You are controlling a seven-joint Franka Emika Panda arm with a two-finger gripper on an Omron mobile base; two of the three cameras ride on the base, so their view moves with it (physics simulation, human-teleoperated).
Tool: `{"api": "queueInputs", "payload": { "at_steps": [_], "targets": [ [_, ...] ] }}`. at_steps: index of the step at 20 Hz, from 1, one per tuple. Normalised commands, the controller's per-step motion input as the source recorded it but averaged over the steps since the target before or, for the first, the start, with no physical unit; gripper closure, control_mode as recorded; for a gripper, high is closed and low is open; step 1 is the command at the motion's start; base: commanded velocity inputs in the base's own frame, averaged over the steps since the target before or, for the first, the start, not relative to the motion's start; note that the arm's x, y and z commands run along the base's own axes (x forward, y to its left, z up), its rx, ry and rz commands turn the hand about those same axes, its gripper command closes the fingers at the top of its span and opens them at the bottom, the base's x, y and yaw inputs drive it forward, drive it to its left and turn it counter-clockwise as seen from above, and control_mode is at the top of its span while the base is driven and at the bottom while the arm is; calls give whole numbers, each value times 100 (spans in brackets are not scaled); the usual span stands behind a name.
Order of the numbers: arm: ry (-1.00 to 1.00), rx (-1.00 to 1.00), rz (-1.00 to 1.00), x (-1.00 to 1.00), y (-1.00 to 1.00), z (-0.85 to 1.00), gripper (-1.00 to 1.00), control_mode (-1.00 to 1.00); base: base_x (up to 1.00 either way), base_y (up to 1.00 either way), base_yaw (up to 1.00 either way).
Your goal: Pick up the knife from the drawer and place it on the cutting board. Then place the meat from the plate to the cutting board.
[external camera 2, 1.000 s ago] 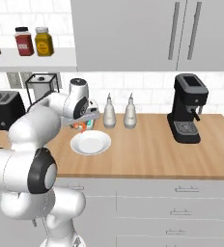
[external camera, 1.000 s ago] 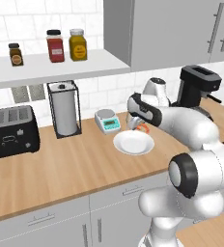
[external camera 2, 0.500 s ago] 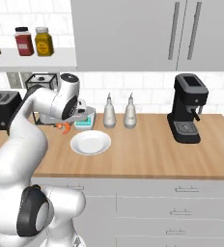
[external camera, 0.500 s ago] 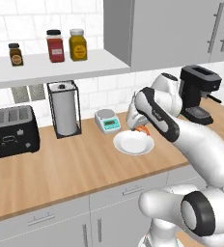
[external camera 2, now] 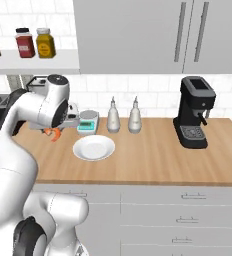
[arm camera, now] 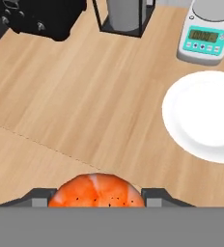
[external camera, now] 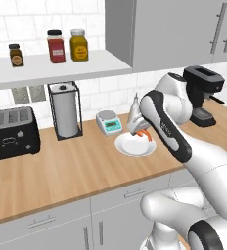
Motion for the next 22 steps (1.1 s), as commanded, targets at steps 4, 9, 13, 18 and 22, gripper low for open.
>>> {"api": "queueInputs", "payload": {
  "at_steps": [4,9,13,18,22],
  "targets": [
    [0,0,0,0,0,0,100,100,-34,0,-4],
    [0,0,0,0,0,0,100,100,-73,-11,-2],
    [0,0,0,0,0,0,100,100,-19,-8,4],
    [0,0,0,0,0,0,100,100,0,0,36],
    [0,0,0,0,0,0,100,100,-9,0,61]
  ]
}}
